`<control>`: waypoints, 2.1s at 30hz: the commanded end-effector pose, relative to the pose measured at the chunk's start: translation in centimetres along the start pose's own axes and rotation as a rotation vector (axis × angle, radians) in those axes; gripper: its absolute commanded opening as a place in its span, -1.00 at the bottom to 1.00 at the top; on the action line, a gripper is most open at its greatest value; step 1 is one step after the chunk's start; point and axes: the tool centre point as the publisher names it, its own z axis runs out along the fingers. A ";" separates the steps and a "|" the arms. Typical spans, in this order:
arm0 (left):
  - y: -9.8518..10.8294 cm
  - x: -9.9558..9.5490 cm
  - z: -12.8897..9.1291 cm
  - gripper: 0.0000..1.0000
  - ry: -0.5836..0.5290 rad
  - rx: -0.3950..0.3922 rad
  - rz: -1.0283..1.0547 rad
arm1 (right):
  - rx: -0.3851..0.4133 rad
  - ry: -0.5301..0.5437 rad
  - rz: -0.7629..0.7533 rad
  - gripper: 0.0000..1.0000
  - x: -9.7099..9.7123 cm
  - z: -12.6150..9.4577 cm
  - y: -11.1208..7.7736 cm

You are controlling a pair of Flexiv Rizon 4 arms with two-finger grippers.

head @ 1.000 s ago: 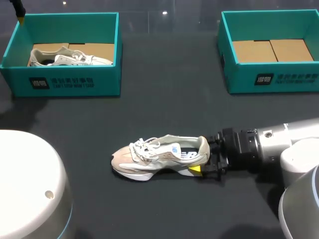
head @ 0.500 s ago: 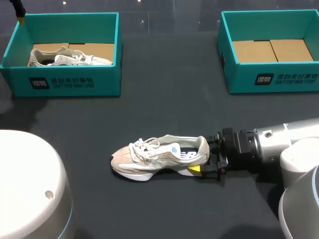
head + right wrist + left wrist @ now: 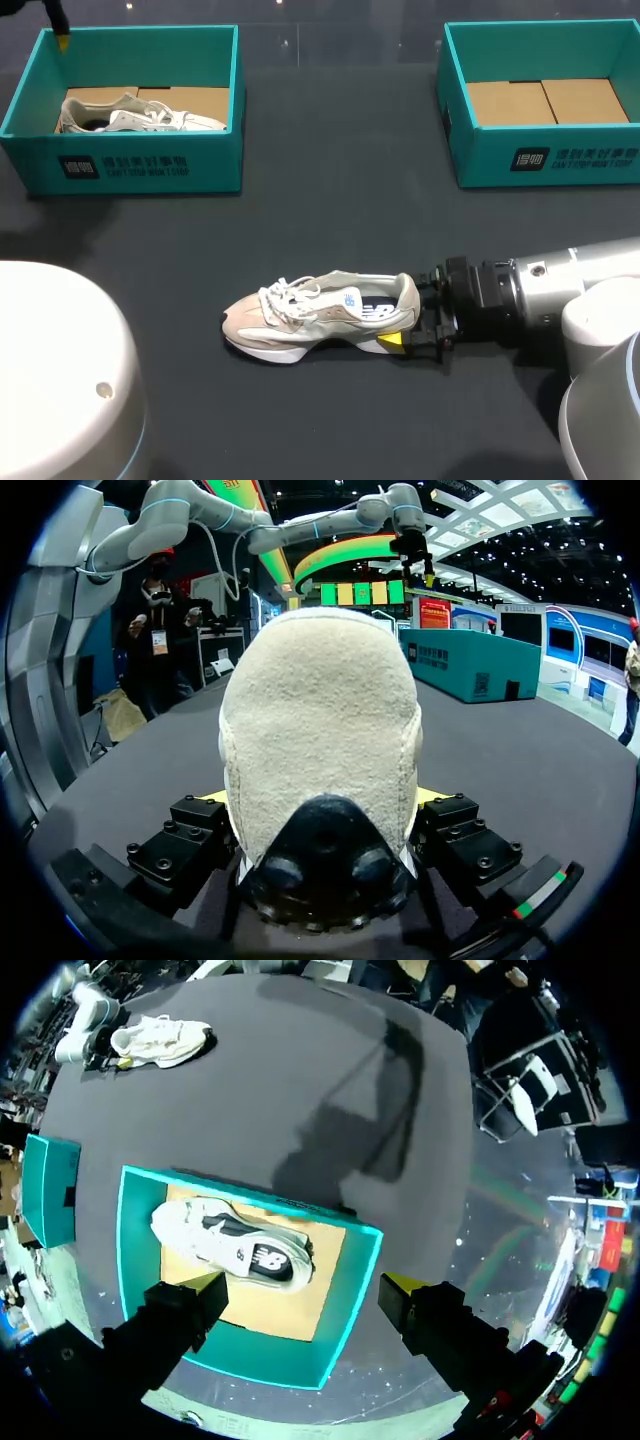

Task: Take the shoe out of the shoebox, open the shoe tongue, remove and reinsert the insole, then place the shoe into the shoebox

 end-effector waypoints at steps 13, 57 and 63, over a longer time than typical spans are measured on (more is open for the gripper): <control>-8.0 -2.2 -0.8 1.00 0.119 0.002 -0.514 | 0.001 0.000 0.000 -1.00 0.0 0.2 0.0; -25.7 -18.6 1.1 1.00 0.225 0.138 -1.371 | 0.001 0.000 0.000 -1.00 0.0 0.2 0.0; -25.7 -18.6 1.1 1.00 0.225 0.138 -1.371 | 0.001 0.000 0.000 -1.00 0.0 0.2 0.0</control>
